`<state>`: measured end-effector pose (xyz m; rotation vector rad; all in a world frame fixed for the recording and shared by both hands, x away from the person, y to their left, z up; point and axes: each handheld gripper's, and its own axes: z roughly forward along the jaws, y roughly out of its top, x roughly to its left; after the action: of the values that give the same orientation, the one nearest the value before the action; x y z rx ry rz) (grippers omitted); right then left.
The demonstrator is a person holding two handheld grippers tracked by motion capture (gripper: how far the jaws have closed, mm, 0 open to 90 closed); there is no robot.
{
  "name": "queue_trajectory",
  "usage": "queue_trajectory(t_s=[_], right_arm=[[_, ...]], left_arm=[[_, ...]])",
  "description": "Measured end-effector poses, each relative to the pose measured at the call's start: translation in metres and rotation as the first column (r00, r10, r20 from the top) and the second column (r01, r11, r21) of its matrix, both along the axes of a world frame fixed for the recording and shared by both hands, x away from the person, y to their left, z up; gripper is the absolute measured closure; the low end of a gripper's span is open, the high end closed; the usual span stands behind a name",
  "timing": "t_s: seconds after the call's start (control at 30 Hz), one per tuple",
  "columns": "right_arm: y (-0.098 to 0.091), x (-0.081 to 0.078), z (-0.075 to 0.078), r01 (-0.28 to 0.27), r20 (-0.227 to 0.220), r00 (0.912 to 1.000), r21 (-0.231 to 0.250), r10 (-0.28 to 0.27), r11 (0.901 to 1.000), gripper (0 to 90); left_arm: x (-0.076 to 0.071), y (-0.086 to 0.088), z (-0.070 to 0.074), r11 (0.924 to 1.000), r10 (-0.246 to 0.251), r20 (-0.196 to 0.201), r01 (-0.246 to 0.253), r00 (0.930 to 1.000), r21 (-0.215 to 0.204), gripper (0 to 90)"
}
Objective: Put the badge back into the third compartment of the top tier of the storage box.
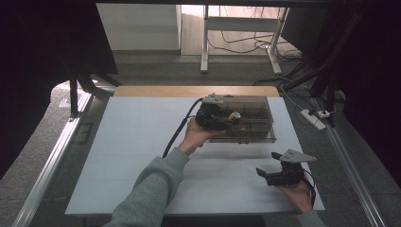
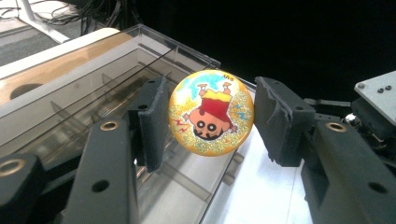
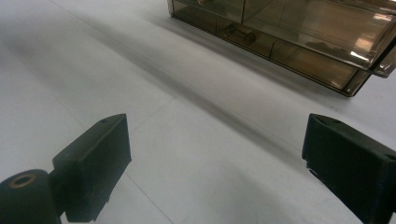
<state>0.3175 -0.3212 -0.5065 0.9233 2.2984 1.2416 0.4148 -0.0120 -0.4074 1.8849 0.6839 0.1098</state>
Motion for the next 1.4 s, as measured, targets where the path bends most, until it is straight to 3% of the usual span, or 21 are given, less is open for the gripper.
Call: queue_trajectory(t_s=[0.5,0.9,1.07,1.2,1.4], right_arm=[[0.000,0.000,0.000,0.003,-0.004,1.0000,-0.003,-0.003,1.0000,7.6],[-0.001,0.000,0.000,0.002,-0.005,1.0000,0.007,-0.002,1.0000,7.6],[-0.001,0.000,0.000,0.003,-0.007,1.0000,0.006,-0.003,1.0000,7.6],[-0.002,0.000,0.000,0.003,-0.009,1.0000,0.009,-0.003,1.0000,7.6],[-0.001,0.001,-0.001,0.003,-0.013,0.9999,0.012,-0.002,0.9999,7.6]], left_arm=[[0.009,-0.029,0.000,0.9990,-0.021,-0.009,0.021,0.9997,0.038,46.9],[0.015,-0.062,-0.003,0.9960,-0.042,-0.014,0.043,0.9990,0.079,46.9],[0.019,-0.073,-0.007,0.9959,-0.053,-0.044,0.056,0.9976,0.071,46.8],[0.021,-0.080,-0.012,0.9930,-0.056,-0.047,0.061,0.9973,0.102,46.8],[0.025,-0.086,-0.017,0.9917,-0.054,-0.061,0.061,0.9967,0.114,46.6]])
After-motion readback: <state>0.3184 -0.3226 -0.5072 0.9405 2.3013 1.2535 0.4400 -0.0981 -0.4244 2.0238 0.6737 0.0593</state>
